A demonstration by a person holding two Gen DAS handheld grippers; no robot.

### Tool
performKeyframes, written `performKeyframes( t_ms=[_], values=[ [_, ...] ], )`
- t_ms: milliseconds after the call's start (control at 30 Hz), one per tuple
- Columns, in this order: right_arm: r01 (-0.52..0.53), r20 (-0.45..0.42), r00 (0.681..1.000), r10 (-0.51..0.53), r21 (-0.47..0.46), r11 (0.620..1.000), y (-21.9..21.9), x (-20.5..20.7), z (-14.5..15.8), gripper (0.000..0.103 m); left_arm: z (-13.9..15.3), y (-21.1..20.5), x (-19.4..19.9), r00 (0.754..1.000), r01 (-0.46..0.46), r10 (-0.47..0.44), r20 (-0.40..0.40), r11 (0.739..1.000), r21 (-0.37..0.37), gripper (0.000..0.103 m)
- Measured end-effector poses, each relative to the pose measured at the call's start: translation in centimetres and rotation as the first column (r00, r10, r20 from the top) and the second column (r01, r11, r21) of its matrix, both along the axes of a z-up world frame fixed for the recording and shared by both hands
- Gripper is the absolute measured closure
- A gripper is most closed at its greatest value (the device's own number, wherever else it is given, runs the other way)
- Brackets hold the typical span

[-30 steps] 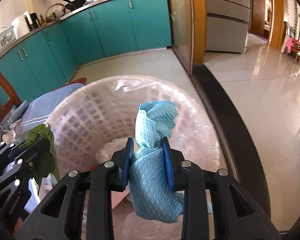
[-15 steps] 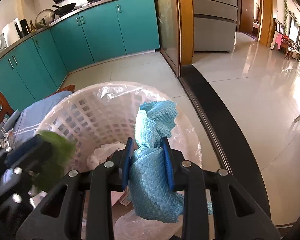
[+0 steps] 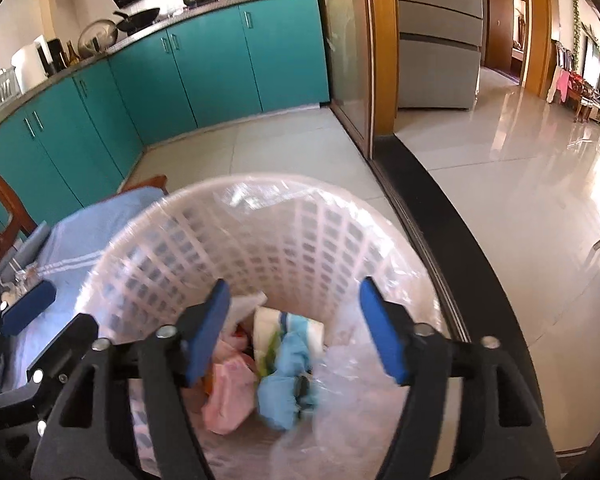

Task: Collect trash
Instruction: 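Open both grippers over the basket and move them back to the chair seat, then grasp the clear coconut snack bag with the right gripper while the left grasps the white tissue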

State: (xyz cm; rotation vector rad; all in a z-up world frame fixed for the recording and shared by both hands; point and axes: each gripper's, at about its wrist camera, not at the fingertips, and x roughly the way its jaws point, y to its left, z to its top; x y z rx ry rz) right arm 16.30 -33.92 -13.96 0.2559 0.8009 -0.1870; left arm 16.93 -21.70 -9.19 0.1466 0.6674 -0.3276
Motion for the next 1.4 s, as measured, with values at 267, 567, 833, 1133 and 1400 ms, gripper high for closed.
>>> performKeyframes(
  t_ms=[267,567,833,1133,1400],
  values=[
    [-0.126,0.078,0.990,0.121,0.064,0.990,5.4,2.0,2.5,0.031,-1.3,10.5,0.2,0.963,-0.265,0.267,-0.035,0.962,0.065,0.032],
    [-0.438,0.027,0.899,0.437,0.052,0.897,19.0,7.5,2.4,0.031,-3.3,21.5,-2.2,0.891,-0.431,0.434,-0.133,0.901,0.046,0.035],
    [-0.595,-0.019,0.799,0.601,0.113,0.795,31.0,14.9,0.6,0.031,-3.2,25.4,-2.9,0.867,-0.477,0.476,-0.145,0.878,0.028,0.035],
    [-0.700,-0.200,0.697,0.688,0.018,0.714,39.0,15.7,-4.7,0.058,-3.4,28.8,-1.1,0.841,-0.524,0.514,-0.168,0.852,-0.013,0.055],
    [-0.645,-0.219,0.744,0.631,0.009,0.764,32.1,13.7,-3.0,0.063,-3.0,28.0,6.1,0.848,-0.516,0.506,-0.157,0.856,-0.028,0.036]
  ],
)
